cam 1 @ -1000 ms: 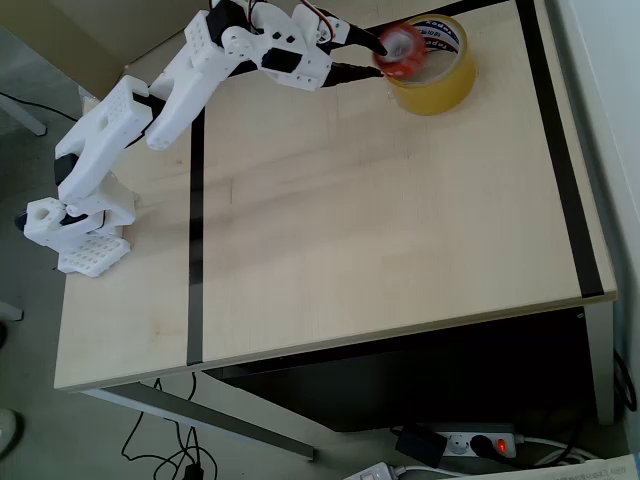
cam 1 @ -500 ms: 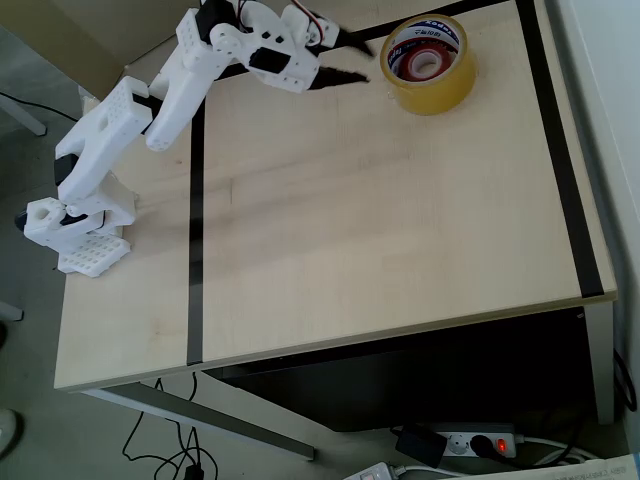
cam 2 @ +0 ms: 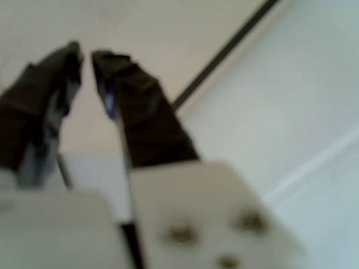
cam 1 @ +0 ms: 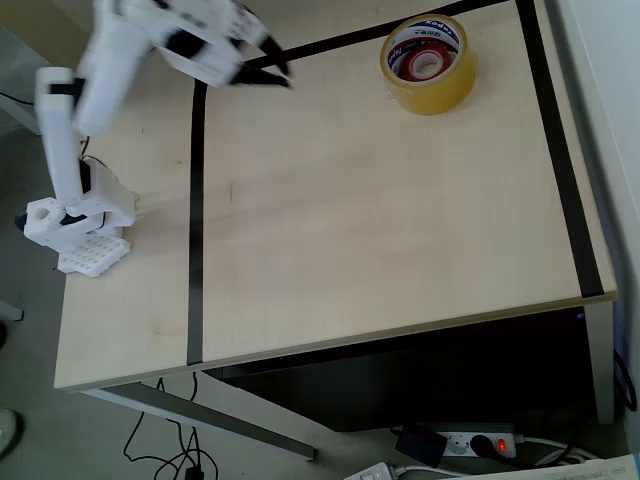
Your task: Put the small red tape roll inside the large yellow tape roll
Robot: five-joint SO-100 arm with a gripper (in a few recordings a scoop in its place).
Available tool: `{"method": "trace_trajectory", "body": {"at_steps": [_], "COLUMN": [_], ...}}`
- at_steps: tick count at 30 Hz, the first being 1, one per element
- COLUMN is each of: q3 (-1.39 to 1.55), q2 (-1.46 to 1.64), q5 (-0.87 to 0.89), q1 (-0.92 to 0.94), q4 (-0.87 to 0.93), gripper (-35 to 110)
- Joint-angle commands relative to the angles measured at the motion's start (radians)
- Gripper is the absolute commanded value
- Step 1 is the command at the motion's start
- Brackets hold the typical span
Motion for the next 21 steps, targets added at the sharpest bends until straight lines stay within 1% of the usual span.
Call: {"method": "trace_trajectory", "body": {"at_steps": [1,3,5,10,12,17,21], "q3": [0.15,0.235,0.402,1.057,1.25,1.618,1.844], "q2": [0.374,0.451,0.568,1.04,1.18,1.448,1.612], "q5": [0.114,0.19,0.23,0.247,0.25,0.308,0.333], "q1": [-0.003,0.012,0.028,0.029,0.021,0.021,0.009], "q4": [0.015,-0.002,-0.074,-0.469,-0.563,-0.684,-0.724], "gripper": [0,0,0,0,0,0,0]}}
